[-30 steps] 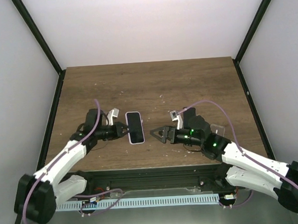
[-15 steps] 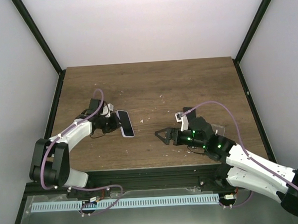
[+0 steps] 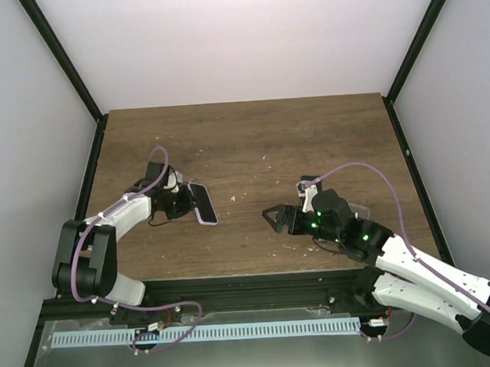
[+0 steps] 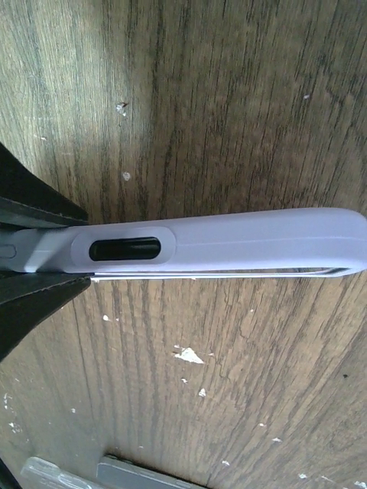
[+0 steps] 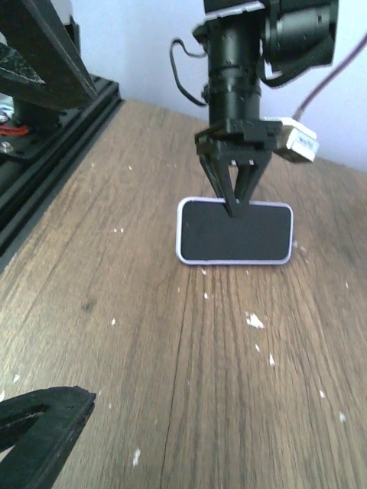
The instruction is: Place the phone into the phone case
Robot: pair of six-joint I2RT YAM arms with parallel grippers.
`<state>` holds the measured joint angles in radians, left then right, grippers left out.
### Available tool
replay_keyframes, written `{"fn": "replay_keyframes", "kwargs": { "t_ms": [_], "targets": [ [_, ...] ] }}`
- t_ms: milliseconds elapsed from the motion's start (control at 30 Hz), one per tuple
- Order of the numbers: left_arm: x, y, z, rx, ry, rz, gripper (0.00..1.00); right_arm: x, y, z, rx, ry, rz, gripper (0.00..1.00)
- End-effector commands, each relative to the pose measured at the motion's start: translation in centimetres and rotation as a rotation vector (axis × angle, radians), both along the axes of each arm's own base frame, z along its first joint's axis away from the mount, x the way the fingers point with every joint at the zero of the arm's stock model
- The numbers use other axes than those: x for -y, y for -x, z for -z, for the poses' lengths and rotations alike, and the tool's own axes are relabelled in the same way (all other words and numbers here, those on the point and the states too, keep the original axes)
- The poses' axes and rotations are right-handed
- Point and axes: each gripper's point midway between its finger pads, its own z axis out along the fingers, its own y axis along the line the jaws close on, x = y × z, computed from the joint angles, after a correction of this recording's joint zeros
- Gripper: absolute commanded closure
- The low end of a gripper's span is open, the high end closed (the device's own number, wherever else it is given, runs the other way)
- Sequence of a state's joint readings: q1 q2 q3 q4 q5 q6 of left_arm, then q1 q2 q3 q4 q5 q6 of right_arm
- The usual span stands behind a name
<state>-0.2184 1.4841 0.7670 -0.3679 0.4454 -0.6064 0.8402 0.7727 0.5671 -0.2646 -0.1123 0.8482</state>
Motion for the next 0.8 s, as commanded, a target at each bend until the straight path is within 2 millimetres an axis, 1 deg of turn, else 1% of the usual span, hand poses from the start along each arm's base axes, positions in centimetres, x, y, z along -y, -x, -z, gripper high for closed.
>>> {"fn": "replay_keyframes", "kwargs": {
  "t_ms": [0,67,133,200,233,300,333,367,400,433,467,500,567,633,767],
  "targets": [
    [-1.1,0.4,1.2,-0.014,-0.064,-0.022,0.82,2.2,-1.3,0.1,-0.01,0.104,0.126,0.0],
    [-1.5,0.6,0.9,-0.01,-0.084,-0.031,0.73,3.3,-1.5,0.9,-0.036,0.166,0.173,0.0],
    [-1.9,0.8,0.5,-0.004,-0.101,-0.038,0.67,4.1,-1.7,1.3,-0.051,0.208,0.213,0.0],
    [-2.1,1.1,-0.2,0.005,-0.107,-0.046,0.6,4.7,-2.0,1.2,-0.055,0.23,0.237,0.0],
    [-2.1,1.2,-0.5,0.01,-0.106,-0.048,0.53,4.9,-2.0,1.3,-0.061,0.242,0.246,0.0],
    [-2.1,1.5,-1.5,0.028,-0.091,-0.051,0.36,5.3,-2.2,1.3,-0.064,0.258,0.264,0.0],
    [-2.1,1.6,-2.1,0.04,-0.085,-0.054,0.26,5.5,-2.3,1.3,-0.066,0.266,0.27,0.0],
    [-2.0,1.7,-2.9,0.058,-0.078,-0.052,0.19,5.8,-2.4,1.5,-0.071,0.278,0.282,0.0],
    [-2.1,1.9,-3.7,0.073,-0.074,-0.049,0.09,6.2,-2.5,1.8,-0.081,0.296,0.297,0.0],
    [-2.0,2.0,-4.5,0.092,-0.068,-0.043,0.04,6.5,-2.7,2.0,-0.087,0.311,0.31,0.0],
    [-2.0,2.1,-5.4,0.117,-0.062,-0.035,0.0,6.9,-3.0,2.2,-0.092,0.327,0.321,0.0],
    [-1.9,2.3,-6.3,0.14,-0.054,-0.025,0.0,7.4,-3.3,2.5,-0.1,0.343,0.331,0.0],
    [-1.5,2.8,-8.0,0.192,-0.03,0.005,0.0,8.3,-4.1,3.0,-0.114,0.372,0.346,0.0],
    [-1.2,3.4,-9.5,0.239,-0.011,0.036,0.0,9.8,-5.2,3.5,-0.133,0.399,0.373,0.0],
    [-0.5,4.5,-12.6,0.34,0.026,0.119,0.0,12.4,-6.6,4.9,-0.175,0.468,0.415,0.0]
  ]
}}
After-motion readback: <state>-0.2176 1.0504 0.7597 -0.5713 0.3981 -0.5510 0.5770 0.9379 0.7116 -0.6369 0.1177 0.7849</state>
